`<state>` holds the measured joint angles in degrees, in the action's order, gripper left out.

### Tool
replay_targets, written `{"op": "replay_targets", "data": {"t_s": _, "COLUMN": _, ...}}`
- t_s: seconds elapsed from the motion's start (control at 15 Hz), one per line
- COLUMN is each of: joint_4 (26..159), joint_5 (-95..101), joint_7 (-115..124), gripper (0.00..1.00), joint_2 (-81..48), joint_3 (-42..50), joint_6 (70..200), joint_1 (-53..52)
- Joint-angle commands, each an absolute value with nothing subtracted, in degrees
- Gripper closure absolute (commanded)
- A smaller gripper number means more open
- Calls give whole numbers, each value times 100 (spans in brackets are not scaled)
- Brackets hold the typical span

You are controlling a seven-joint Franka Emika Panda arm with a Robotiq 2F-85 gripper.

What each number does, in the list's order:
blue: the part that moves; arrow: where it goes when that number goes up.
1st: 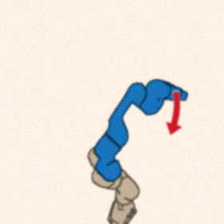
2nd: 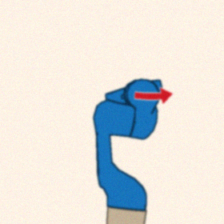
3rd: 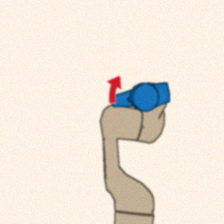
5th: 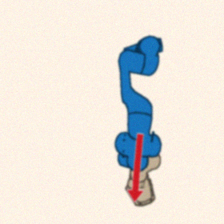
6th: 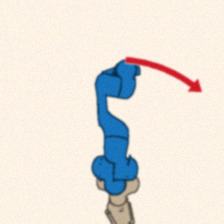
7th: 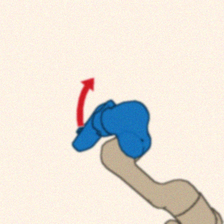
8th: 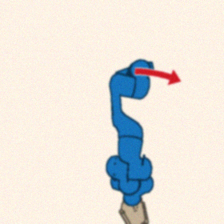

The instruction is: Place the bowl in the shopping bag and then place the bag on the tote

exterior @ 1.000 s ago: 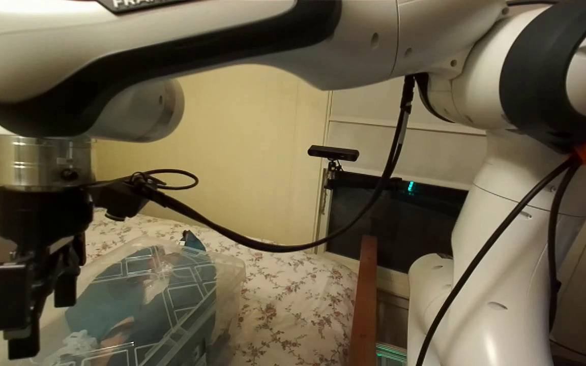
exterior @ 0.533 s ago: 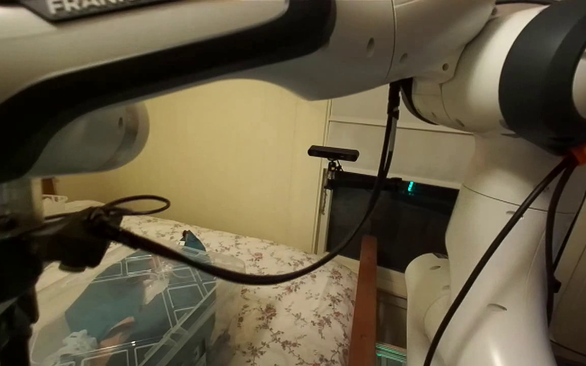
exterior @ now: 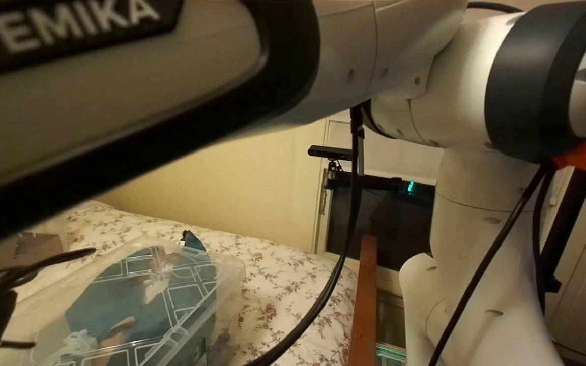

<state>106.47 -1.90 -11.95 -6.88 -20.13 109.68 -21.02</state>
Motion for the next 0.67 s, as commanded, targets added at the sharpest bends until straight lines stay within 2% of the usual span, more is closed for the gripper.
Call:
{"op": "replay_targets", "data": {"t_s": 0.0, "joint_4": 10041, "joint_5": 593, "joint_7": -436, "gripper": 0, "joint_2": -1266, "joint_3": -2054, "joint_6": 10783, "joint_1": -2342}}
{"op": "replay_targets", "data": {"t_s": 0.13, "joint_4": 10324, "joint_5": 402, "joint_7": -668, "gripper": 0, "joint_2": -1045, "joint_3": -2050, "joint_6": 10938, "joint_1": -2276}}
{"op": "replay_targets", "data": {"t_s": 0.6, "joint_4": 10107, "joint_5": 642, "joint_7": -595, "gripper": 0, "joint_2": -1442, "joint_3": -2109, "joint_6": 10972, "joint_1": -2438}}
